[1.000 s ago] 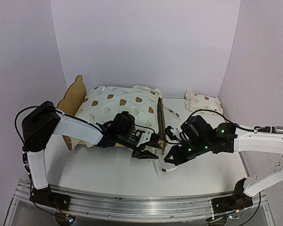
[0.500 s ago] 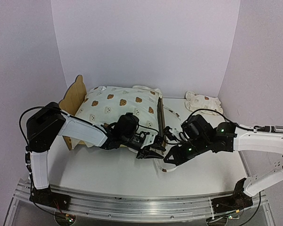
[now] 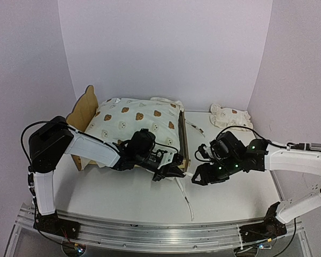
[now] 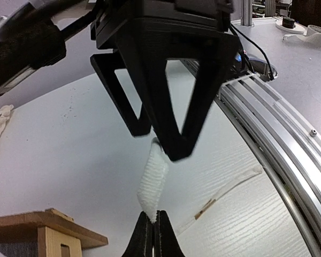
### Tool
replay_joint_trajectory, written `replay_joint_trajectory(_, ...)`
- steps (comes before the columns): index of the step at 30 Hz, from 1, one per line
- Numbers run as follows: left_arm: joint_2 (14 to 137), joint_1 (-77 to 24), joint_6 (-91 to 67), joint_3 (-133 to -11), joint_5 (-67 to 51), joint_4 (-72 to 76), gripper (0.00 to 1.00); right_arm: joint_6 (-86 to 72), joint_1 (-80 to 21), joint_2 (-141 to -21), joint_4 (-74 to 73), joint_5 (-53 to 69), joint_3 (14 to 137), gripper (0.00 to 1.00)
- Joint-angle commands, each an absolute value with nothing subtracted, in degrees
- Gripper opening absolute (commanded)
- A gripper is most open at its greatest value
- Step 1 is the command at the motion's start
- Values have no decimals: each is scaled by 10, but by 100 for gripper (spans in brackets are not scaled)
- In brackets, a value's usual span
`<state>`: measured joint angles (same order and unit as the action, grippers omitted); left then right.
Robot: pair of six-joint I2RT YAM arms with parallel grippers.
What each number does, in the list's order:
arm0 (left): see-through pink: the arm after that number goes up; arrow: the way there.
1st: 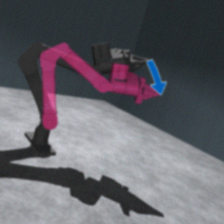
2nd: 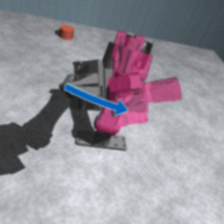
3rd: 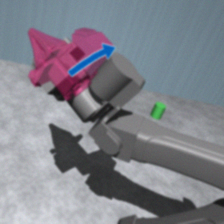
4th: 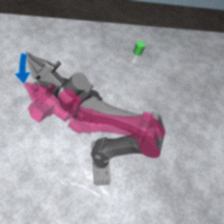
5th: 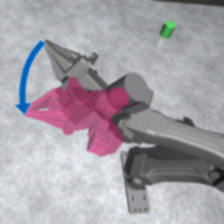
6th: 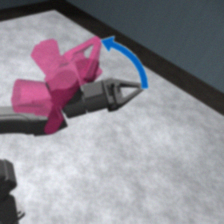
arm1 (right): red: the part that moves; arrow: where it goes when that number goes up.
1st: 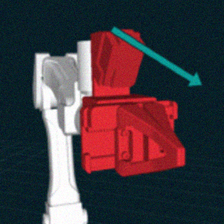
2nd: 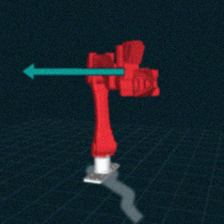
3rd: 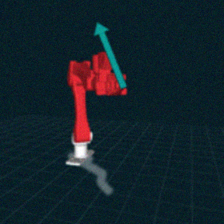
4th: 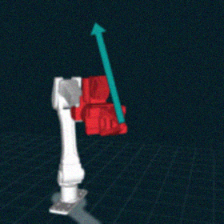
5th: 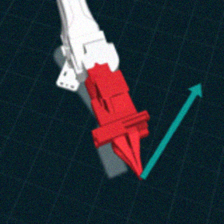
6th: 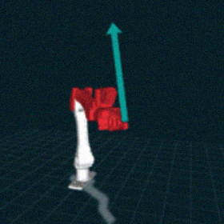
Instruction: Set up the pet bed
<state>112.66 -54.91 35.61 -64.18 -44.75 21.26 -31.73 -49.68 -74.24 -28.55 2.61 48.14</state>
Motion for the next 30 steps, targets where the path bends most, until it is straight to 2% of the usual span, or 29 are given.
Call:
replay_joint_trajectory(1,1081,-543,417,-621,-452,167,0,-332,-485,-737,-327,22,449,66)
replay_joint_trajectory(8,1069,-543,446,-580,-450,168,0,-233,-610,-757,-243,-25,413,63)
replay_joint_trajectory(12,1063,-543,484,-556,-440,165,0,-266,-622,-766,-200,-32,378,59)
replay_joint_trajectory(22,1073,-544,487,-536,-439,178,0,-329,-664,-864,-179,-36,405,55)
replay_joint_trajectory(25,1075,-544,489,-531,-441,183,0,-351,-665,-869,-181,-57,397,42)
replay_joint_trajectory(28,1077,-545,488,-528,-443,188,0,-371,-664,-869,-194,-87,386,12)
replay_joint_trajectory(30,1078,-546,487,-527,-444,190,0,-371,-663,-858,-226,-115,395,0)
